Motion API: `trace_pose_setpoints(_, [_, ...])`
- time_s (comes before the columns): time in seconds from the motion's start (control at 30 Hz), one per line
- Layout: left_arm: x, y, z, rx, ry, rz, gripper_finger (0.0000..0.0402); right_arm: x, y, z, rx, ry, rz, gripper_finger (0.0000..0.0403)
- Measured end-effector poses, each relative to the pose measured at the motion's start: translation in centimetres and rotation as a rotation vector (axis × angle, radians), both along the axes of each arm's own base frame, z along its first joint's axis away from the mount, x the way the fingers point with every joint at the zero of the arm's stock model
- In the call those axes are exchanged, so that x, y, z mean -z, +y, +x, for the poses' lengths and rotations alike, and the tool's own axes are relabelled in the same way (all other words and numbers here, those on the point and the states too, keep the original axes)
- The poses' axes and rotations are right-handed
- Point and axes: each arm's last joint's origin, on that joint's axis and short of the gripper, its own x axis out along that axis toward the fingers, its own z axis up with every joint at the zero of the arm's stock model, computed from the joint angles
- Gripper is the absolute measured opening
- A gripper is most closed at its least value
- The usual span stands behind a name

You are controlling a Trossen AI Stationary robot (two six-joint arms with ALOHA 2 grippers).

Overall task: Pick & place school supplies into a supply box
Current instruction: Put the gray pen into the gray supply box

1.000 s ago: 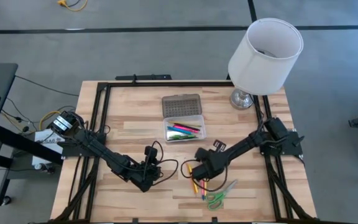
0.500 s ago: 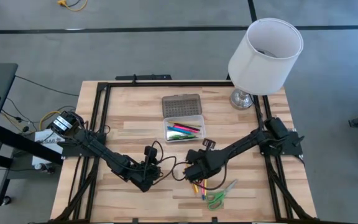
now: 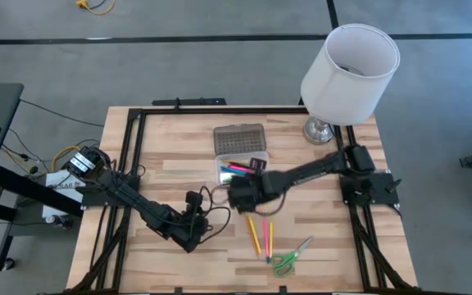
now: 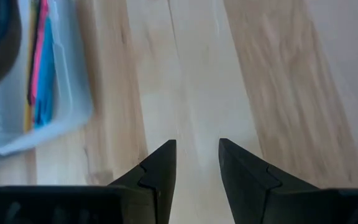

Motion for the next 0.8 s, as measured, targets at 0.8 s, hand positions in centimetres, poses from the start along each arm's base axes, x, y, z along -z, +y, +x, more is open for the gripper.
trace_pose_setpoints(0.8, [0.3,-1.1,-1.9,-0.015,0.057,0.023,0.0116,-0.1,-6.2,1.4,0.066,-0.05,0.125,0.0041])
